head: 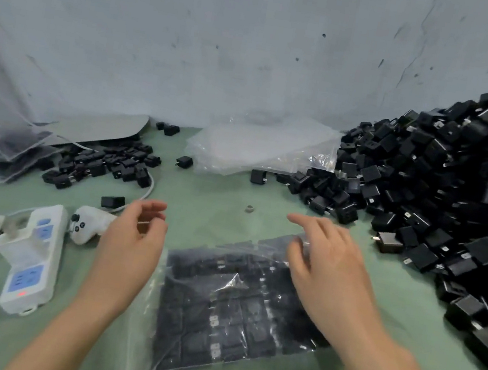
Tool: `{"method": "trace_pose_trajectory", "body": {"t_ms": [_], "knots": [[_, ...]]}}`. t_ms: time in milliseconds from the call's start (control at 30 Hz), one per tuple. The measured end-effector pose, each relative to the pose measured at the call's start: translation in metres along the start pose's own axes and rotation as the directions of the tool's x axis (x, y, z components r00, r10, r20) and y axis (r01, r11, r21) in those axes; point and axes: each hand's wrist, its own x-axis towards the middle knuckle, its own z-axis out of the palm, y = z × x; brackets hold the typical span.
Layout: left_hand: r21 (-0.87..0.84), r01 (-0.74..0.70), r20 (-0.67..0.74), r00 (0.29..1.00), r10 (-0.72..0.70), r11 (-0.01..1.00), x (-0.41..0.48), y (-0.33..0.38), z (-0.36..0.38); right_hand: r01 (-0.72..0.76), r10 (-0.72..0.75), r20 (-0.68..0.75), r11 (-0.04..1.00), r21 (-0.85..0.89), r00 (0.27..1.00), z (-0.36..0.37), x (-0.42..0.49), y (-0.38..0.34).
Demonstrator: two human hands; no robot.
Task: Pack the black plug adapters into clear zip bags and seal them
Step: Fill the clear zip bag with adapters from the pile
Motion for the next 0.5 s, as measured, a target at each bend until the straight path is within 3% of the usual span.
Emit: {"method": "trace_pose_trajectory", "body": {"t_ms": [133, 267, 400, 500], "knots": [[0.074, 0.056, 0.044, 0.997, -0.059, 0.996, 0.057, -0.004, 0.002, 0.132, -0.133, 0.022, 0.99, 0.044, 0.991, 0.007, 0.012, -0.04], [0.257, 0.096, 0.089, 0.988, -0.123, 0.962, 0.113, -0.026, -0.006, 0.214, -0.214, -0.011, 0.968, 0.133, 0.977, 0.028, 0.053, -0.1], [0.539, 0.111, 0.082, 0.979, -0.184, 0.835, 0.159, -0.055, -0.019, 0.184, -0.204, 0.13, 0.971, 0.155, 0.97, 0.072, 0.099, -0.145], [0.637, 0.169, 0.078, 0.957, -0.281, 0.752, 0.189, -0.073, -0.02, 0.11, -0.135, 0.257, 0.988, 0.11, 0.957, 0.106, 0.132, -0.152]]}}
